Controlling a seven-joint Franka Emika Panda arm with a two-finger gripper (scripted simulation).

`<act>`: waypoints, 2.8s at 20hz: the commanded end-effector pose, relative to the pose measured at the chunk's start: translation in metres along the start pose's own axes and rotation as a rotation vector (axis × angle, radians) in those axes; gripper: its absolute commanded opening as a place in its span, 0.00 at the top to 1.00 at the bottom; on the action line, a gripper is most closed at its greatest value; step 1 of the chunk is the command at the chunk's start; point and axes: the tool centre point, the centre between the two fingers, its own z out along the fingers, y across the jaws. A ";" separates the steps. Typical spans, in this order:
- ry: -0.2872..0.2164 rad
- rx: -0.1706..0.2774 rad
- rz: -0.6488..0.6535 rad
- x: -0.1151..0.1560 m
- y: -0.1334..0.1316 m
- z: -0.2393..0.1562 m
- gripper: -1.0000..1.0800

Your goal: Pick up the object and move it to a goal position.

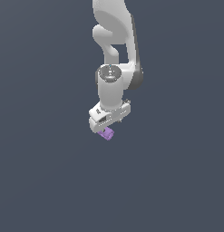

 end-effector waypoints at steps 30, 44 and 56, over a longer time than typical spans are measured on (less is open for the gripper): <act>-0.005 -0.009 -0.297 -0.031 0.020 0.044 0.04; -0.005 -0.009 -0.299 -0.030 0.021 0.073 1.00; 0.014 -0.034 -0.290 -0.022 0.029 0.064 1.00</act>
